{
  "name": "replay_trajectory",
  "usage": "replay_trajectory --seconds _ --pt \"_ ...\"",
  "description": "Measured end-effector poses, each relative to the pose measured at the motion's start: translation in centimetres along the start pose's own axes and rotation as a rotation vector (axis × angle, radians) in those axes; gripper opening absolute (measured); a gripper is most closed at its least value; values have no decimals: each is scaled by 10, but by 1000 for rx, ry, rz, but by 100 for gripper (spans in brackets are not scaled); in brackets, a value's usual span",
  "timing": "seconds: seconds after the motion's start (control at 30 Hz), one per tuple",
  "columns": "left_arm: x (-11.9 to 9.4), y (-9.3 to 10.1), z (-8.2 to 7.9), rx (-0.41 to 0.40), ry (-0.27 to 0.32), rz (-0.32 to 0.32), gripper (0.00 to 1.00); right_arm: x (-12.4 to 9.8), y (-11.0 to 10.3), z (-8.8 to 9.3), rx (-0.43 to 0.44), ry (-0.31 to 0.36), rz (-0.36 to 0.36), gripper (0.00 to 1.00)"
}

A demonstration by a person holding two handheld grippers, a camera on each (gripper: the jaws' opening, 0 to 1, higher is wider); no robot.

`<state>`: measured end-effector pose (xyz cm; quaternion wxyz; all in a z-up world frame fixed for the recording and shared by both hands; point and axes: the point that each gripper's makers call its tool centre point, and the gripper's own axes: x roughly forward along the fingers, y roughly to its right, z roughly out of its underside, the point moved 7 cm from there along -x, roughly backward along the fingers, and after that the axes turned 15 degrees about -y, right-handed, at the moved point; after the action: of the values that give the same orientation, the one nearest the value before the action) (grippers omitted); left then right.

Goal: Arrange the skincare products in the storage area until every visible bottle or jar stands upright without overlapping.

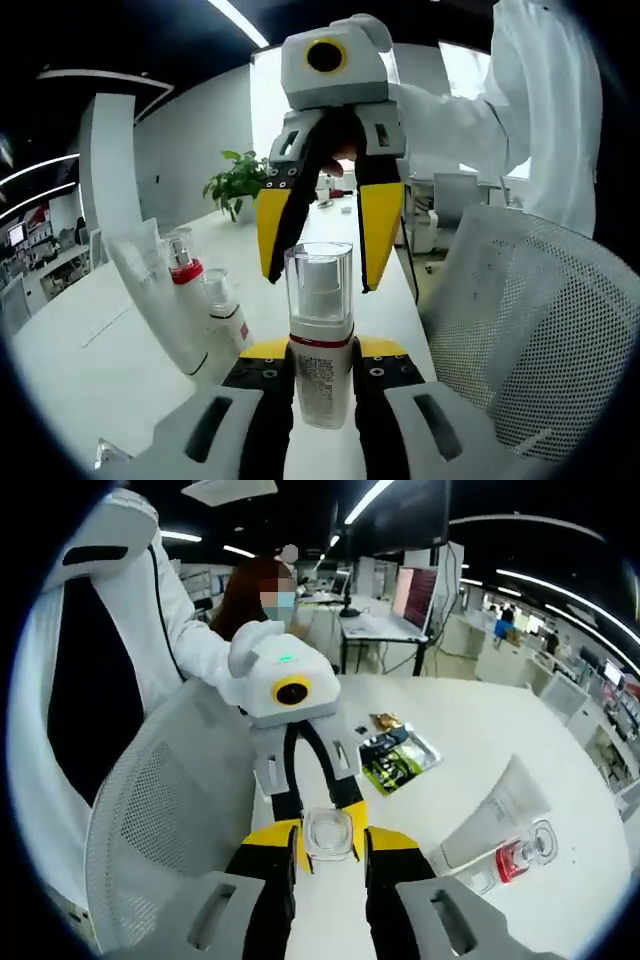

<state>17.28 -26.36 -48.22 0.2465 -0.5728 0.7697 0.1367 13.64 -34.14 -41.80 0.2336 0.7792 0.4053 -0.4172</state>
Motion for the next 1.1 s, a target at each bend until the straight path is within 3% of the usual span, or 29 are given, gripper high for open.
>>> replay_trajectory --seconds 0.4,0.63,0.77,0.9,1.1 --pt "1 -1 -2 -21 17 7 17 6 13 -1 -33 -94 -35 11" --pt "4 -6 1 -20 5 -30 18 6 16 2 -58 -115 -31 11" --pt "6 -11 8 -45 -22 -44 24 10 16 2 -70 -142 -20 11" --pt "7 -22 17 -75 -63 -103 20 15 28 5 -88 -170 -15 11" --pt "3 -30 19 -106 -70 -147 17 23 41 8 -97 -202 -6 11"
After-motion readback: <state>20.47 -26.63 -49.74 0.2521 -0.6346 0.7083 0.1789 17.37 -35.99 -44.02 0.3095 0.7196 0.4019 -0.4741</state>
